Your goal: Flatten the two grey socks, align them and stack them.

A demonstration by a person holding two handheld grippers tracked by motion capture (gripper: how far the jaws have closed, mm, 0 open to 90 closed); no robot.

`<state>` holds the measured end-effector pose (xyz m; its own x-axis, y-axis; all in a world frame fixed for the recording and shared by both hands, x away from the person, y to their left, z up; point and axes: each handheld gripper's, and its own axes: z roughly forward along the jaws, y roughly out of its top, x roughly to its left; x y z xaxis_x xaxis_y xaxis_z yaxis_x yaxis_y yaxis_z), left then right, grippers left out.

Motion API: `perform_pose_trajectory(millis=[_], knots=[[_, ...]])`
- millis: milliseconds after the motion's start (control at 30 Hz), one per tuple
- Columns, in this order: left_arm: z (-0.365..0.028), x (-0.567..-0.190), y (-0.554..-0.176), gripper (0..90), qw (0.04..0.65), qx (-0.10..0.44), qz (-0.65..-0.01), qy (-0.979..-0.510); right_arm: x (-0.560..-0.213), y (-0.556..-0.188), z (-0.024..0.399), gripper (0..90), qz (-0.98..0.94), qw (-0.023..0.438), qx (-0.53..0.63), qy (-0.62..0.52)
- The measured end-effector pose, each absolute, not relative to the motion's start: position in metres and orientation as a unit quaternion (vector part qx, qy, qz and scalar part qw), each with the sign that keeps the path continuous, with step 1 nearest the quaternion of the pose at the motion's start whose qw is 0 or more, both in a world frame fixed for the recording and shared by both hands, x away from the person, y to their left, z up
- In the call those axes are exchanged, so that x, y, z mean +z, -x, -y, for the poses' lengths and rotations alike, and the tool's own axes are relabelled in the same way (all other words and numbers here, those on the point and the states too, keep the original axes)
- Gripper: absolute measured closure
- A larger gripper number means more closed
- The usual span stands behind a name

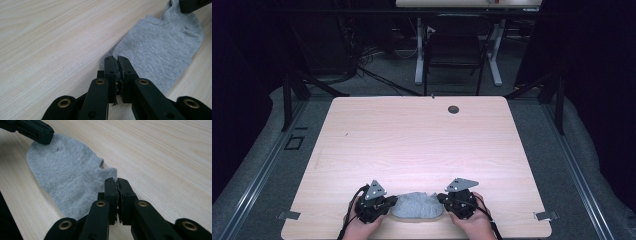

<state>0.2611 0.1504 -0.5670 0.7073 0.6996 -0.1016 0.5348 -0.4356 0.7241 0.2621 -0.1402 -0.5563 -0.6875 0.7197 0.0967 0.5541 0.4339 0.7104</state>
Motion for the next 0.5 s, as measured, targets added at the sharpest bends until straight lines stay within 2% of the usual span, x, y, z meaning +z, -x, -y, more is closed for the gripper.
perform_pose_trajectory(millis=[167, 267, 500], knots=[[-0.151, -0.566, -0.262, 84.7, 0.387, 0.107, -0.368, -0.839, -0.556, -0.263, 0.141, 85.3, -0.84, 0.11, 0.373, -0.378], [-0.153, -0.562, -0.261, 80.5, 0.396, 0.109, -0.367, -0.835, -0.553, -0.261, 0.142, 80.9, -0.836, 0.116, 0.379, -0.381], [-0.154, -0.551, -0.256, 77.6, 0.419, 0.107, -0.362, -0.826, -0.546, -0.254, 0.138, 76.3, -0.831, 0.126, 0.404, -0.362]])
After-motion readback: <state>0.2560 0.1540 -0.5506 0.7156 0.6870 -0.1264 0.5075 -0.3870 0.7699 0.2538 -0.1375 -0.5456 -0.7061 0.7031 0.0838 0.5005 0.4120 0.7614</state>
